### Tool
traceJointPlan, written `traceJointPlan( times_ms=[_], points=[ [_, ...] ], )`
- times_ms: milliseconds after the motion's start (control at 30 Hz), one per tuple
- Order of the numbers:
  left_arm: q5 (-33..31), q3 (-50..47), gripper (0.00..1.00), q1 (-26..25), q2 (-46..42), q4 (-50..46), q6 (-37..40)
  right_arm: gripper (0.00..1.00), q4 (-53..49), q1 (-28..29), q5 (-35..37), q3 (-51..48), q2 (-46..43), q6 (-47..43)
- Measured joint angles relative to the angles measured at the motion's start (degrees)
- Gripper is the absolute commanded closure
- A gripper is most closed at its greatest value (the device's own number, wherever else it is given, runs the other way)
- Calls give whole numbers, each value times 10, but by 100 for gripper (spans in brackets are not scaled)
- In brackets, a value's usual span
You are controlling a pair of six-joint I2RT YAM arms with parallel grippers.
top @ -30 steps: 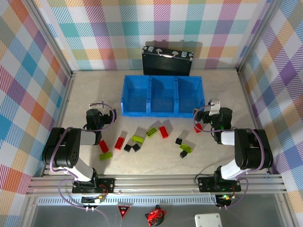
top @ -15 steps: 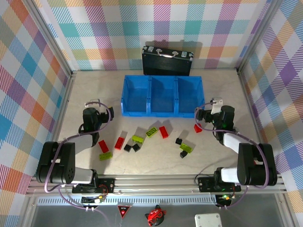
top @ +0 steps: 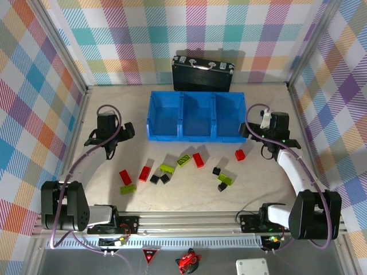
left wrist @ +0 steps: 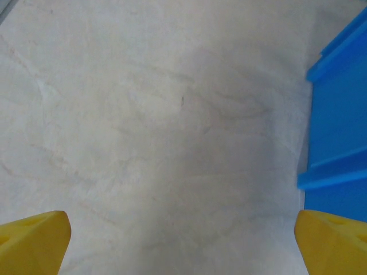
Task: Sort the legos into containers by color
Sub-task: Pick up the lego from the middle-right of the table.
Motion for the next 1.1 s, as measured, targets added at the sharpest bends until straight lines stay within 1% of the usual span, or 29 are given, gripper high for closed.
traceJointPlan(
  times_ms=[133, 233, 300, 400, 500, 567, 667, 767, 867, 1100],
  points=[
    [22, 76, 0, 0, -10, -118, -16, 20, -104, 6, -13, 39, 14, 24],
    [48, 138, 0, 0, -10, -185, -15, 24, -162, 21, -12, 61, 36, 31],
    [63, 164, 0, 0, -11, -214, -10, 24, -191, 37, -2, 69, 45, 31],
    [82, 171, 0, 0, -20, -236, 8, 24, -224, 60, 11, 75, 57, 29],
    [105, 165, 0, 0, -25, -237, 28, 25, -242, 74, 16, 75, 68, 26],
    [118, 145, 0, 0, -30, -220, 39, 25, -247, 80, 20, 75, 76, 23],
    [133, 106, 0, 0, -36, -200, 43, 30, -250, 89, 27, 75, 88, 19],
    [147, 96, 0, 0, -35, -198, 45, 34, -250, 97, 34, 75, 103, 18],
    [155, 96, 0, 0, -35, -184, 47, 38, -250, 108, 49, 75, 125, 19],
    [154, 96, 0, 0, -36, -170, 54, 39, -248, 125, 99, 75, 164, 19]
  ],
)
